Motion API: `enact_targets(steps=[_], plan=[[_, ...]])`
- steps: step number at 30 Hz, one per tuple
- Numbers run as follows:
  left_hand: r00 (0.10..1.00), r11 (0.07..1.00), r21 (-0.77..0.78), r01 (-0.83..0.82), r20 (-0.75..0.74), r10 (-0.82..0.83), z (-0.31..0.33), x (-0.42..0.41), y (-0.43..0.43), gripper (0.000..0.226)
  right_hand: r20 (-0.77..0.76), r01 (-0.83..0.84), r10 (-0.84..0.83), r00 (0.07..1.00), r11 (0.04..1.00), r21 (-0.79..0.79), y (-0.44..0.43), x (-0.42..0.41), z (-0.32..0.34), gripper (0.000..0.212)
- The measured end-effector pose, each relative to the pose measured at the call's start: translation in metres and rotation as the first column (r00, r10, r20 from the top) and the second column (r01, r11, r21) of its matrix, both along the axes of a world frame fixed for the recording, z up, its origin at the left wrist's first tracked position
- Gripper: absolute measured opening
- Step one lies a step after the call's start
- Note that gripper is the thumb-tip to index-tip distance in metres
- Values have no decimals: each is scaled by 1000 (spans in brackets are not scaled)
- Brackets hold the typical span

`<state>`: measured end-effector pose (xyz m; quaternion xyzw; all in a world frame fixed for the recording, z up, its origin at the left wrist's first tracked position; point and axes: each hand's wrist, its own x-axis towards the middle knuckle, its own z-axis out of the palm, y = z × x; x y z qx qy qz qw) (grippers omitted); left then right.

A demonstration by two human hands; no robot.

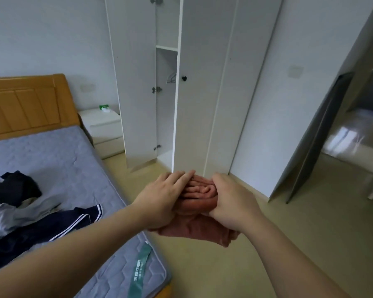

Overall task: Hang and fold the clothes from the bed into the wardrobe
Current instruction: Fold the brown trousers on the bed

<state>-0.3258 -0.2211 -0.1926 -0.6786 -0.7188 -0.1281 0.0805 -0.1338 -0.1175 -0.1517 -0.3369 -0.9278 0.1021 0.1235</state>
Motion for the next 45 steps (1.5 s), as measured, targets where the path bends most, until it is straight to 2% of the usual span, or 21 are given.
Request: enact_targets(steps=[3,6,10,15,17,20,22,30,35,38,42,45], plan=[[1000,1000,14,-24,-1,24,11,-22,50,98,68,-56,54,996,998,27,56,-16,13,54],[997,997,15,-77,24,77,19,-40,99,94,71,-131,129,989,991,31,111,-36,18,54],[994,994,28,-108,39,107,19,-60,165,88,135,-181,173,976,983,44,180,-65,11,92],[986,985,-49,-168,-24,167,21,-86,233,88,198,-186,183,963,983,-2,261,-111,-12,106],[978,975,-82,-206,-55,202,20,-102,253,88,230,-231,229,946,973,-20,290,-136,-20,103],[956,957,-80,-280,-115,270,19,-130,275,88,195,-319,318,928,947,-24,329,-180,-27,77],[929,932,-74,-354,-142,341,20,-148,280,90,183,-400,398,899,916,-28,348,-210,-27,67],[758,750,-128,-649,-191,623,28,-208,269,108,159,-679,684,712,728,-94,371,-338,-18,61],[636,622,-136,-771,-142,758,14,-259,240,100,173,-795,796,580,599,-90,351,-427,-28,52],[570,559,-118,-821,-102,816,-1,-308,221,92,221,-845,833,508,531,-60,336,-498,-38,54],[495,484,-138,-864,-64,866,-19,-397,200,90,242,-871,854,460,487,-67,315,-607,-51,55],[481,464,-188,-866,-59,875,-18,-471,191,93,249,-862,857,451,491,-130,303,-683,-53,55]])
